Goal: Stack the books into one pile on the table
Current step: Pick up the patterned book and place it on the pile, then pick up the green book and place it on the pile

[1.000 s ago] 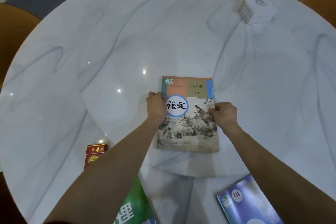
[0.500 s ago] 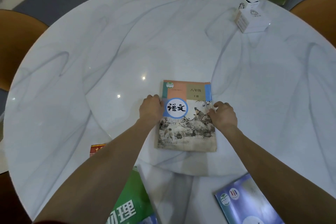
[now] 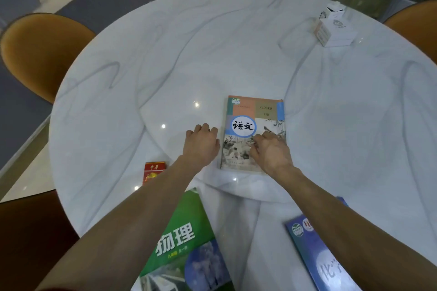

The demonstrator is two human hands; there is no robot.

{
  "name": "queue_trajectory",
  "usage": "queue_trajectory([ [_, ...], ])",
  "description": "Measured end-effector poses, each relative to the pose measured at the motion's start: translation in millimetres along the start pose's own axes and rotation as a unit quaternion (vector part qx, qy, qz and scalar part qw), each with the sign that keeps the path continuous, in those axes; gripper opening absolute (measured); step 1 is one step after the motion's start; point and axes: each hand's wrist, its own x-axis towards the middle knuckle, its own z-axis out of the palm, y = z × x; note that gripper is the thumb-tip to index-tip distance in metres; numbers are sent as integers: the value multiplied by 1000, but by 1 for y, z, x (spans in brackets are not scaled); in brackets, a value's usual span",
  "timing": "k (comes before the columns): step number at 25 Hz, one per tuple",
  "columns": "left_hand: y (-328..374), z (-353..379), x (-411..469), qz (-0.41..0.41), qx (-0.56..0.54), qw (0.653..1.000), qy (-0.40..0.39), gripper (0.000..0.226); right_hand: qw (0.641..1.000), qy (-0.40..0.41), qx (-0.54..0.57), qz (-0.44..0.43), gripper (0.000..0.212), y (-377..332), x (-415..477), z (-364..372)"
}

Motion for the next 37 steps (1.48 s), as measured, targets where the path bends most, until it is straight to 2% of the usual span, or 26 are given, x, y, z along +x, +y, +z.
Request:
queue_trajectory([
  [5, -14, -1, -60, -6, 3, 1000, -8, 34, 999, -23, -12, -34, 32, -38, -32, 10],
  [14, -51, 31, -171, -102, -47, 993, -17, 33, 988, -86, -22, -127, 36, -100, -84, 51],
  [20, -65, 64, -237, -211, -66, 974, -53, 35, 978, -137, -50, -146, 35, -105, -120, 92],
  [25, -65, 82, -271, -276, -109, 954, -46, 38, 982, -143, -16, -125, 42, -99, -145, 112],
  [29, -55, 87, -281, -348, -217, 912, -28, 47, 981, -169, 83, -51, 42, -104, -158, 118],
  [34, -51, 80, -271, -468, -372, 802, 20, 61, 955, -201, 199, 91, 37, -108, -150, 118],
  [37, -56, 80, -269, -493, -442, 749, 22, 50, 933, -238, 236, 132, 15, -106, -143, 115],
])
